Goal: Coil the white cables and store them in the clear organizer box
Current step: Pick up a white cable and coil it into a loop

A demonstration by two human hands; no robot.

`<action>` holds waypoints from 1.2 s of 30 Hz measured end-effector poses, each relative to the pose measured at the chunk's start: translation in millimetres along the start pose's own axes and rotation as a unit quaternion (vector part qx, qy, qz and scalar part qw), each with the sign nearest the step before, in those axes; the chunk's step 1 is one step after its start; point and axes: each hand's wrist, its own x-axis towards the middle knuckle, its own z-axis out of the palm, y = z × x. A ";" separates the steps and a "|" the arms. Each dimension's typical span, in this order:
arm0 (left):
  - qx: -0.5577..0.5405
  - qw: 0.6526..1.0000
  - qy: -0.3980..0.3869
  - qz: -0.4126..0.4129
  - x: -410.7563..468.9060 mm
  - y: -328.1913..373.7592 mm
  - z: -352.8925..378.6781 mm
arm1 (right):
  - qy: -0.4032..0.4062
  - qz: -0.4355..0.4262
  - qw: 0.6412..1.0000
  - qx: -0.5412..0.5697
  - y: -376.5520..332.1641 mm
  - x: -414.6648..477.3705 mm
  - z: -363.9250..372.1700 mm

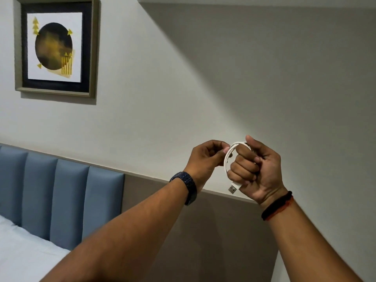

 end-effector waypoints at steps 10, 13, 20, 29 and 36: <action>-0.039 0.997 -0.036 -0.052 -7.7 3.6 5.8 | 0.009 -0.009 1.000 0.005 -5.5 -3.6 -6.1; -0.096 0.989 -0.069 -0.085 -7.4 5.9 1.3 | 0.011 -0.009 1.000 0.009 -6.7 -4.3 -10.5; 0.000 0.991 -0.104 -0.079 -5.2 4.4 -1.6 | -0.008 -0.003 1.000 0.002 -1.3 -3.0 -20.6; 0.166 0.982 -0.085 -0.017 -3.6 5.1 -1.0 | -0.018 0.018 1.000 0.001 2.5 -4.3 -28.6; 0.154 0.983 -0.092 -0.046 -2.4 -1.3 2.6 | 0.025 0.017 0.999 -0.034 -0.5 -9.7 -39.4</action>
